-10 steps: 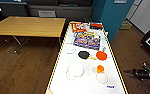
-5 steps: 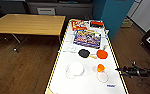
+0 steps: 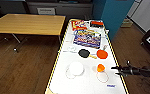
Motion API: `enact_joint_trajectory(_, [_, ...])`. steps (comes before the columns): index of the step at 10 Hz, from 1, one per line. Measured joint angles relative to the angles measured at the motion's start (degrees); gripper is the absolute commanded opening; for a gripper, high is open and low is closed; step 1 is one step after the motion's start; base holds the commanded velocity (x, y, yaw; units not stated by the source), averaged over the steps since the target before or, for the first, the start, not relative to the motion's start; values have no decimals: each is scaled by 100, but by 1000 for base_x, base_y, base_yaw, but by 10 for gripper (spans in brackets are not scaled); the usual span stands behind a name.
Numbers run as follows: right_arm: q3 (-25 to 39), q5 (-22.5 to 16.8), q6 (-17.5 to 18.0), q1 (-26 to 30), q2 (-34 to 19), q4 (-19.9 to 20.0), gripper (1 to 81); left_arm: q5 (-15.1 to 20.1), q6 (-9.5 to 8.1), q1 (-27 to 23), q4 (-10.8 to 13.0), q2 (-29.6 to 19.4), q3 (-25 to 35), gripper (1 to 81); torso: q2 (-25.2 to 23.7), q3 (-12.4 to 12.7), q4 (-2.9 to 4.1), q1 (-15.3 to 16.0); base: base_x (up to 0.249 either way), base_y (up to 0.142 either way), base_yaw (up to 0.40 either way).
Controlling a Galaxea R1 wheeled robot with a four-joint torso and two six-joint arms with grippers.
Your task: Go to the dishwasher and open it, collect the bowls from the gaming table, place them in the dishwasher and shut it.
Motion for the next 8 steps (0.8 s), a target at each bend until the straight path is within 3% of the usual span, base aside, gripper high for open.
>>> enact_joint_trajectory(3, [-215, 32, 212, 228, 55, 9, 811, 5, 0, 0, 0, 2, 0, 811, 2, 0, 0, 0, 0, 0, 0])
enact_joint_trajectory(8, [-901, 69, 416, 99, 805, 17, 811, 27, 0, 2, 0, -30, -6, 811, 2, -2, 0, 0, 0, 0, 0])
